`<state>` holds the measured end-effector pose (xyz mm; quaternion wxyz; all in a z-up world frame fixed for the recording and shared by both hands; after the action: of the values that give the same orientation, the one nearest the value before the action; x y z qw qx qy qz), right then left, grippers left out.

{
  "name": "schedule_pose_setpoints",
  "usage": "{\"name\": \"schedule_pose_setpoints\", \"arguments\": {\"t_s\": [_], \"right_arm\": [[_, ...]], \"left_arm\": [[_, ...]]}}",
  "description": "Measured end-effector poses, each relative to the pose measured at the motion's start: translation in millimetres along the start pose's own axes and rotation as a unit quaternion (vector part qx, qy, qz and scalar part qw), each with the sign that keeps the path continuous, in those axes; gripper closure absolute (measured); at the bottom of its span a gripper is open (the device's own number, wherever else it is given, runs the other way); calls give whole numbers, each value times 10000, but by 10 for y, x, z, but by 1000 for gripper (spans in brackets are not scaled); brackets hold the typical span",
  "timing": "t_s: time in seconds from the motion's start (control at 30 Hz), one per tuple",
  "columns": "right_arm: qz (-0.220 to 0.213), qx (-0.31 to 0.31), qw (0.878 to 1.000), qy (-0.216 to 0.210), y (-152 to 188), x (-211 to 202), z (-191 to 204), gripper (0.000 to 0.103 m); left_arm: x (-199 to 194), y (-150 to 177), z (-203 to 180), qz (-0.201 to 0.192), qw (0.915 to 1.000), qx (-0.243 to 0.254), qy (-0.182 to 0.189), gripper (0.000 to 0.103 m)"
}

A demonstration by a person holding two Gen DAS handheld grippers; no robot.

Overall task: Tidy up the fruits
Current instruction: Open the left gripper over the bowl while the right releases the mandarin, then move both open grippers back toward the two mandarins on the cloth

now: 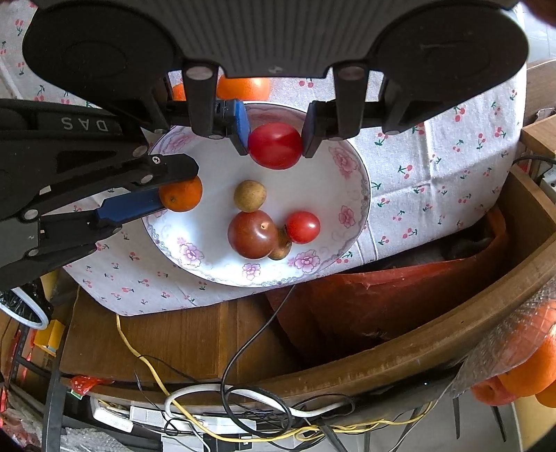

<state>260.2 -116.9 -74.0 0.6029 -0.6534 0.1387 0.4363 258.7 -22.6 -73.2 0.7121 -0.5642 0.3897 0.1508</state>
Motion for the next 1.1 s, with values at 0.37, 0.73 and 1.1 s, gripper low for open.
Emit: {"name": "schedule_pose_setpoints", "arguments": {"t_s": [0.37, 0.73, 1.1], "right_arm": [[-42, 30, 10000, 17, -5, -16, -13, 75], [-109, 21, 9999, 19, -8, -77, 2, 75], [-136, -22, 9999, -52, 27, -238, 67, 74]], "left_arm": [[-10, -9, 16, -8, 10000, -71, 7, 63], [-81, -47, 39, -122, 9999, -115, -27, 62], [-232, -43, -14, -198, 9997, -35, 120, 62]]}}
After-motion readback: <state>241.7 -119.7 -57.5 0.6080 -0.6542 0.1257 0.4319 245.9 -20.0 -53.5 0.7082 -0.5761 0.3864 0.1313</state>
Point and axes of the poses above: each gripper's, at about its wrist camera, not at the fingertips, and x roughly the way its jaws point, z to its left, y to its underside, the point moved 6 cm from there along x, roughly the way its jaws point, and after that the axes turned 5 degrees about -z, right-handed, at the moved point
